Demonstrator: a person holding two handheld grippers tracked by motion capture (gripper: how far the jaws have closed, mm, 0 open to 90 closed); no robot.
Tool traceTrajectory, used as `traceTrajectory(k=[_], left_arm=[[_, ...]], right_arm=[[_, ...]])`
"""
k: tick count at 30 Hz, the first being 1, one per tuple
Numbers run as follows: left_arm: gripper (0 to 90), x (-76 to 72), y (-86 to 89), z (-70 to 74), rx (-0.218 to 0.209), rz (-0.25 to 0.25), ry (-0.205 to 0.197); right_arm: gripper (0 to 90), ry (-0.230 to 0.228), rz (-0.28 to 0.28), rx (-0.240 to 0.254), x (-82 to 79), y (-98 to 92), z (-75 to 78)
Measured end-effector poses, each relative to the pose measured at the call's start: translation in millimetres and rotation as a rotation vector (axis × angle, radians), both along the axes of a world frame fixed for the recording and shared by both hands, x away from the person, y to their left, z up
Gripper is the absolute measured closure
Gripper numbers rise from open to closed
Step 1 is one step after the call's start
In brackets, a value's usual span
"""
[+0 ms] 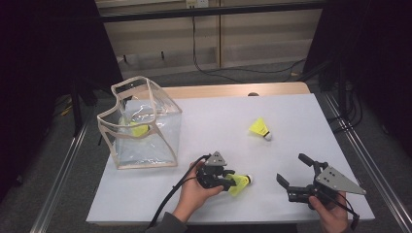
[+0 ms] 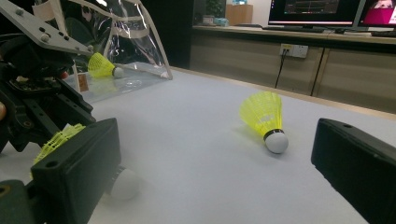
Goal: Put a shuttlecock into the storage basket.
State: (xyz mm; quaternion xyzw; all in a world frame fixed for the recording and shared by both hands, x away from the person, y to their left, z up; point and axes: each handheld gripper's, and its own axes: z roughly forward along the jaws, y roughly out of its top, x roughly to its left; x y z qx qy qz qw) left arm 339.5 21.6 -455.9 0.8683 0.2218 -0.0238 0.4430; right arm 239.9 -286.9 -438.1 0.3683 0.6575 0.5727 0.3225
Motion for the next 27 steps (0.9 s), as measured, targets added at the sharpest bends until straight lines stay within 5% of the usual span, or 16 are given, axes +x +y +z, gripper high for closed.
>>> traceTrajectory(k=[15, 19, 27], left_arm=[[79.5, 0.8, -6.2, -1.5, 0.005, 0.004, -0.002], [88.5, 0.1, -5.3, 1.1, 0.004, 0.009, 0.023], [89.3, -1.6, -2.5, 11.9, -0.021, 0.022, 0.068]], right_arm=[[1.2, 0.001, -0.001, -0.002, -0.5, -0.1, 0.1], [1.2, 0.000, 0.000, -0.003, -0.9, -0.3, 0.3], [1.2, -0.002, 0.000, -0.004, -0.8, -0.5, 0.3]])
